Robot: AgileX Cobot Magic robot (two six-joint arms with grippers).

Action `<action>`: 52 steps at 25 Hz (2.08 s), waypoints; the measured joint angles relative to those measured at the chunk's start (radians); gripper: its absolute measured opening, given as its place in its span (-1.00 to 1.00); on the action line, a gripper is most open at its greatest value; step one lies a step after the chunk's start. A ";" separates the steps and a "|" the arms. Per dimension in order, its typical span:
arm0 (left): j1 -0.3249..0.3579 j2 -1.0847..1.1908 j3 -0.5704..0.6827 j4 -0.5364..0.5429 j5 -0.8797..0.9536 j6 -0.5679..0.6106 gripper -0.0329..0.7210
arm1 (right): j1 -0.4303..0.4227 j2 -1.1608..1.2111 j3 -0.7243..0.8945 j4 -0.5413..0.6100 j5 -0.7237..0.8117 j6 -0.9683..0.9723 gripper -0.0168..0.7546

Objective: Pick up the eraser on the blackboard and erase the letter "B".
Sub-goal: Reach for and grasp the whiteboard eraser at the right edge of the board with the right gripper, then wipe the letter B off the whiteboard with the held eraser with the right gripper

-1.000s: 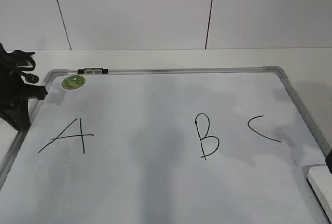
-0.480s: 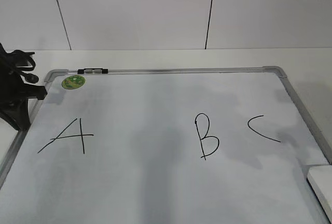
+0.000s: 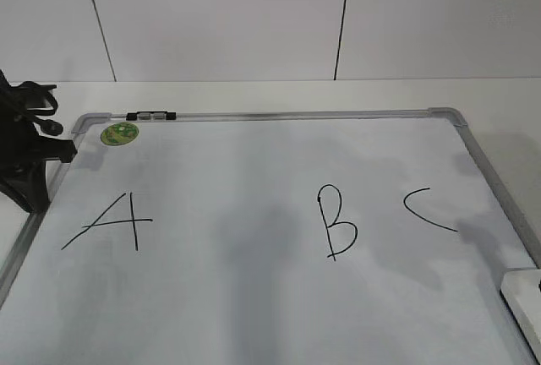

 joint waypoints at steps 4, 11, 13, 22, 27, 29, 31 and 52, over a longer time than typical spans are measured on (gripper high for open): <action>0.000 0.000 0.000 -0.003 0.002 0.000 -0.86 | 0.000 0.067 0.000 -0.003 0.000 0.004 0.80; 0.000 0.000 0.000 -0.006 0.002 0.000 -0.86 | 0.000 0.193 -0.006 -0.003 0.000 0.004 0.80; 0.000 0.000 0.000 -0.006 0.002 0.000 -0.86 | 0.000 0.219 -0.006 -0.003 -0.004 0.004 0.80; 0.002 0.000 0.000 -0.008 0.002 0.000 -0.86 | 0.000 0.282 -0.006 -0.003 -0.010 0.027 0.80; 0.002 0.000 0.000 -0.008 0.002 0.000 -0.86 | 0.000 0.282 -0.006 -0.003 -0.022 0.027 0.80; 0.002 0.000 0.000 -0.008 0.002 0.000 -0.86 | 0.000 0.282 -0.006 -0.003 -0.030 0.027 0.79; 0.002 0.000 0.000 -0.008 0.002 0.000 -0.86 | 0.000 0.282 -0.007 -0.003 -0.038 0.027 0.79; 0.002 0.000 0.000 -0.016 0.002 0.000 -0.86 | 0.000 0.349 -0.010 -0.030 -0.042 0.069 0.77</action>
